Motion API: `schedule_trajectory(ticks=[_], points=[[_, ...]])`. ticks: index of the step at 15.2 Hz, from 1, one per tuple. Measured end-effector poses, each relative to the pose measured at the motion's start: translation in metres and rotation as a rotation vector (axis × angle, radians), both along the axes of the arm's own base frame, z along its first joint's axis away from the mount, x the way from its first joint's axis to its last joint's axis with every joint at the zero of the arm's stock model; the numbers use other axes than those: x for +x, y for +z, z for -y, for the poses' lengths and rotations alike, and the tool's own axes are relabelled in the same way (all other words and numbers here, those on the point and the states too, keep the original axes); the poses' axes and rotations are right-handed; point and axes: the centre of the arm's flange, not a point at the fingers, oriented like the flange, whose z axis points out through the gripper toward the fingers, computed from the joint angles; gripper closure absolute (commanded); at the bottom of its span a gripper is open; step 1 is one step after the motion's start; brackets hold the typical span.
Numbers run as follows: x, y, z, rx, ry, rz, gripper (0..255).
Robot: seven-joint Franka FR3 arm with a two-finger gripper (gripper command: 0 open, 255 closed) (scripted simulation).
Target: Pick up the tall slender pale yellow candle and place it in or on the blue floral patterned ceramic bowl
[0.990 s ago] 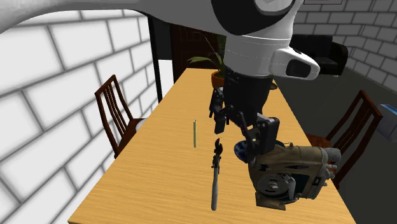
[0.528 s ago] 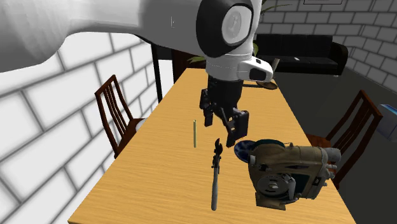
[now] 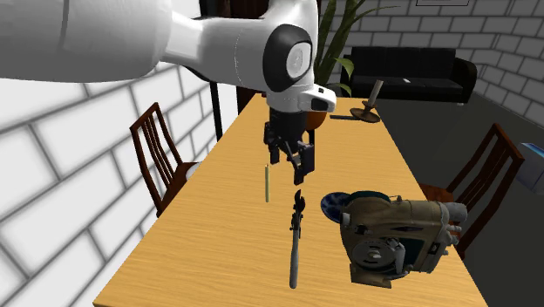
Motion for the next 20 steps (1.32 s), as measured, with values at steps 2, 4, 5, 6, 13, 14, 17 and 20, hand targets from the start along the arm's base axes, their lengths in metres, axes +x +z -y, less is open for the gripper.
schedule_trajectory(ticks=[2, 4, 5, 6, 13, 14, 17, 20], points=[[0.009, -0.009, -0.025, -0.005, 0.004, 0.007, 0], [0.017, -0.021, -0.047, -0.010, 0.008, 0.015, 0], [0.022, -0.028, -0.057, -0.013, 0.011, 0.019, 0], [0.027, -0.034, -0.066, -0.015, 0.013, 0.023, 0], [0.059, -0.073, -0.147, -0.032, 0.028, 0.050, 0], [0.062, -0.078, -0.158, -0.034, 0.031, 0.053, 0], [0.076, -0.093, -0.186, -0.040, 0.035, 0.063, 0], [0.080, -0.109, -0.190, -0.042, 0.035, 0.066, 0]])
